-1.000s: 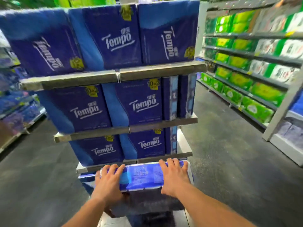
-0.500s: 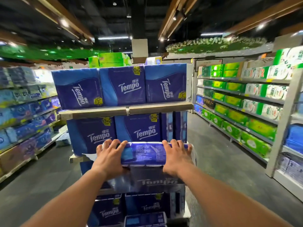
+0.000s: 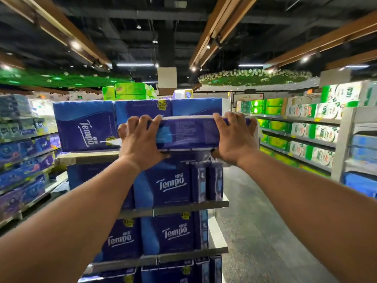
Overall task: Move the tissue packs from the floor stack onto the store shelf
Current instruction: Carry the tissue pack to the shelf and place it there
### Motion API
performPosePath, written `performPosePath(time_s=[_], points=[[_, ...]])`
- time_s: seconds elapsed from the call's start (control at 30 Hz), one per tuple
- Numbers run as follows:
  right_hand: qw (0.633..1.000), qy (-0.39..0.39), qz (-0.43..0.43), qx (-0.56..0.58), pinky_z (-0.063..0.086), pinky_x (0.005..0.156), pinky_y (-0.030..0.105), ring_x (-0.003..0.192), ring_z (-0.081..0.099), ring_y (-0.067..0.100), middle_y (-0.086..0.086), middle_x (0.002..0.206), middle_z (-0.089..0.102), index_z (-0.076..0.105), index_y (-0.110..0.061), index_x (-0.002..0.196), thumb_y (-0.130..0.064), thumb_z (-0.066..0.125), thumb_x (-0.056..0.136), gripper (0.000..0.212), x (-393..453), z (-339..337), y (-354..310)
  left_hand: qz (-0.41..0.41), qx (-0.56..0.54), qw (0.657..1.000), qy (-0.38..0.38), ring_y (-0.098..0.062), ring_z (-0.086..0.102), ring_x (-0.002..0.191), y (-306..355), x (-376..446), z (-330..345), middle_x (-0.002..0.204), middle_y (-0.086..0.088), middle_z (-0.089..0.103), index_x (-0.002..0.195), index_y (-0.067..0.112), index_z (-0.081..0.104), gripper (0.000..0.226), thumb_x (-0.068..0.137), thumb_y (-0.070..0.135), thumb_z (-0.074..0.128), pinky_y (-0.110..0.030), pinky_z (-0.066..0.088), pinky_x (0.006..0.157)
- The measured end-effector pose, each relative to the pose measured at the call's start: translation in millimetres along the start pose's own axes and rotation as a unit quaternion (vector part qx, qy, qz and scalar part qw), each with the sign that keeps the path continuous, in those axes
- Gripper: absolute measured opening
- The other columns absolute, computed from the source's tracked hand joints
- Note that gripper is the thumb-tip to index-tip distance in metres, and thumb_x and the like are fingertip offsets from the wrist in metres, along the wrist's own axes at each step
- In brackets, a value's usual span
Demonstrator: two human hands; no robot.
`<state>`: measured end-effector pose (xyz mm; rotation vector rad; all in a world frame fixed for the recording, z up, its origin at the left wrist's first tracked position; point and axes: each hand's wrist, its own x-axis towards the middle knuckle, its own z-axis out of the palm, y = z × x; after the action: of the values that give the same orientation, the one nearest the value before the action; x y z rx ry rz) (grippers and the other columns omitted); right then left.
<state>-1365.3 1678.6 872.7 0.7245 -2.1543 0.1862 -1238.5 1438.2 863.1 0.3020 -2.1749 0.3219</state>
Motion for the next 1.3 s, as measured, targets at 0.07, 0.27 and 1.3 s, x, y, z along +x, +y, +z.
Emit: performPosePath(time_s=[0.07, 0.27, 1.3], points=[[1.000, 0.013, -0.002, -0.008, 0.017, 0.108, 0.053, 0.134, 0.025, 0.032, 0.010, 0.148, 0.030, 0.021, -0.028, 0.154, -0.053, 0.072, 0.075, 0.097, 26.7, 4.5, 10.1, -0.003, 0.001, 1.000, 0.017, -0.030, 0.030, 0.122, 0.4, 29.2, 10.1, 0.132, -0.002, 0.039, 0.151, 0.025, 0.029, 0.119, 0.055, 0.077, 0.077, -0.052, 0.025, 0.103], [0.999, 0.034, 0.005, -0.024, 0.018, 0.109, 0.054, 0.134, 0.024, 0.033, 0.010, 0.146, 0.029, 0.022, -0.028, 0.154, -0.054, 0.074, 0.076, 0.097, 105.8, 35.5, 29.9, -0.002, -0.009, 0.998, 0.055, -0.031, 0.030, 0.121, -7.3, 108.9, 65.8, 0.134, -0.004, 0.040, 0.150, 0.026, 0.029, 0.115, 0.057, 0.077, 0.074, -0.052, 0.027, 0.101], [0.980, -0.188, -0.058, -0.021, 0.029, 0.107, 0.069, 0.140, 0.035, 0.037, 0.007, 0.148, 0.036, 0.031, -0.025, 0.151, -0.060, 0.090, 0.060, 0.114, 443.2, 325.8, 136.5, -0.040, 0.076, 0.981, -0.175, -0.028, 0.043, 0.131, -1.4, 417.0, 356.5, 0.141, 0.002, 0.050, 0.144, 0.029, 0.037, 0.123, 0.041, 0.081, 0.081, -0.055, 0.037, 0.102]])
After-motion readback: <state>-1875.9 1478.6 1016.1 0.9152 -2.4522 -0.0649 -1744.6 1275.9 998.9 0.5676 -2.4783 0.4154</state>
